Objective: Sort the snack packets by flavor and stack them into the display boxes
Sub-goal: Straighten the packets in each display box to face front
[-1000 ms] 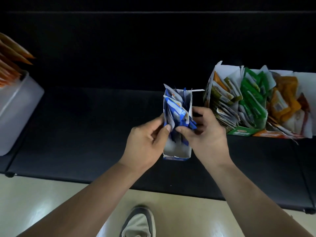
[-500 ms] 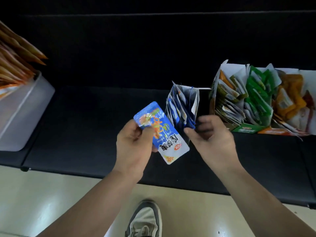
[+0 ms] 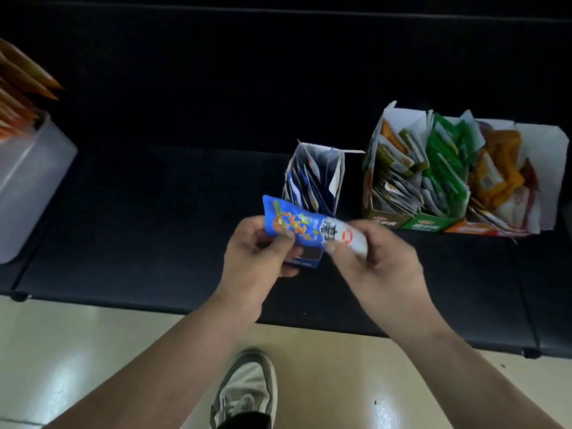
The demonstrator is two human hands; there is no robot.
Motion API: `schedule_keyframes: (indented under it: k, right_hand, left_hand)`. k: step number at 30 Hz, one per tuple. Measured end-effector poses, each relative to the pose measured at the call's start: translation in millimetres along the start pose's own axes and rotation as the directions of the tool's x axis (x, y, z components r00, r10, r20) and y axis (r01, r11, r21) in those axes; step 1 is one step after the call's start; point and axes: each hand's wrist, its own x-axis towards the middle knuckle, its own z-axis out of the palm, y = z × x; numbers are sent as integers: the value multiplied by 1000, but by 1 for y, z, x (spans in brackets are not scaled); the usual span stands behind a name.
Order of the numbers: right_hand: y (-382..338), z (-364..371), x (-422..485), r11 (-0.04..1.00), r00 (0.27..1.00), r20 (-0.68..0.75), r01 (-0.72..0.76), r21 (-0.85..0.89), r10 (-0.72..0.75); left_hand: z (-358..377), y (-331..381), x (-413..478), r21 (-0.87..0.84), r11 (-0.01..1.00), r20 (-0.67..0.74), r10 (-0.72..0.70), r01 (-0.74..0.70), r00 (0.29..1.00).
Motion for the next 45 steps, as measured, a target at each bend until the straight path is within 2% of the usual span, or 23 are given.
schedule_keyframes:
  k: [2, 5, 6, 8, 10, 13, 16, 20, 22, 25, 27, 32, 40, 42, 45]
  right_hand:
    - [-9, -4, 7, 996, 990, -108, 89, 1, -89]
    - [-19, -14, 20, 967, 967, -90, 225, -115, -236]
    - [-21, -16, 24, 944, 957, -53, 271, -189, -285]
    - [-19, -16, 31, 851, 916, 20, 381, -362, -401]
    - [-14, -8, 33, 773, 876, 76, 458, -439, -476]
    - [-4, 13, 32, 742, 877, 159, 470, -478, -453]
    - [4, 25, 33, 742, 894, 223, 447, -500, -388]
    - [8, 22, 27, 666, 864, 322, 503, -551, -386]
    - [9, 19, 23, 689, 876, 305, 482, -541, -373]
    - [12, 16, 18, 747, 898, 199, 436, -502, -391]
    - [15, 11, 17, 788, 902, 140, 426, -444, -408]
    - [21, 4, 24, 850, 921, 136, 390, -355, -365]
    - [20, 6, 25, 933, 954, 260, 223, -283, -149]
    - [22, 8, 25, 920, 953, 252, 242, -309, -166]
    - [18, 9, 26, 888, 927, 279, 336, -314, -252]
  left_hand:
    - [-2, -1, 4, 291, 942, -18, 182, -169, 983]
    - [-9, -3, 15, 435, 828, 33, 378, -354, 925]
    - [-12, -3, 18, 434, 818, 61, 392, -378, 918]
    - [-13, 0, 19, 347, 859, 118, 359, -377, 926]
    - [-12, 4, 17, 243, 903, 147, 327, -355, 933]
    - [-12, 10, 17, 211, 901, 175, 347, -379, 921]
    - [-19, 13, 25, 283, 878, 195, 341, -386, 920]
    - [-25, 21, 31, 313, 875, 167, 331, -368, 929]
    - [-27, 22, 29, 316, 870, 233, 314, -377, 920]
    - [-26, 13, 27, 338, 849, 306, 309, -406, 901]
    - [-25, 8, 28, 349, 826, 289, 355, -443, 889]
    - [-24, 8, 29, 449, 736, 244, 445, -507, 862]
    - [-22, 13, 15, 352, 768, 142, 522, -536, 841]
    - [-21, 14, 12, 318, 791, 119, 514, -523, 850]
    - [-20, 14, 9, 223, 878, 77, 416, -423, 906]
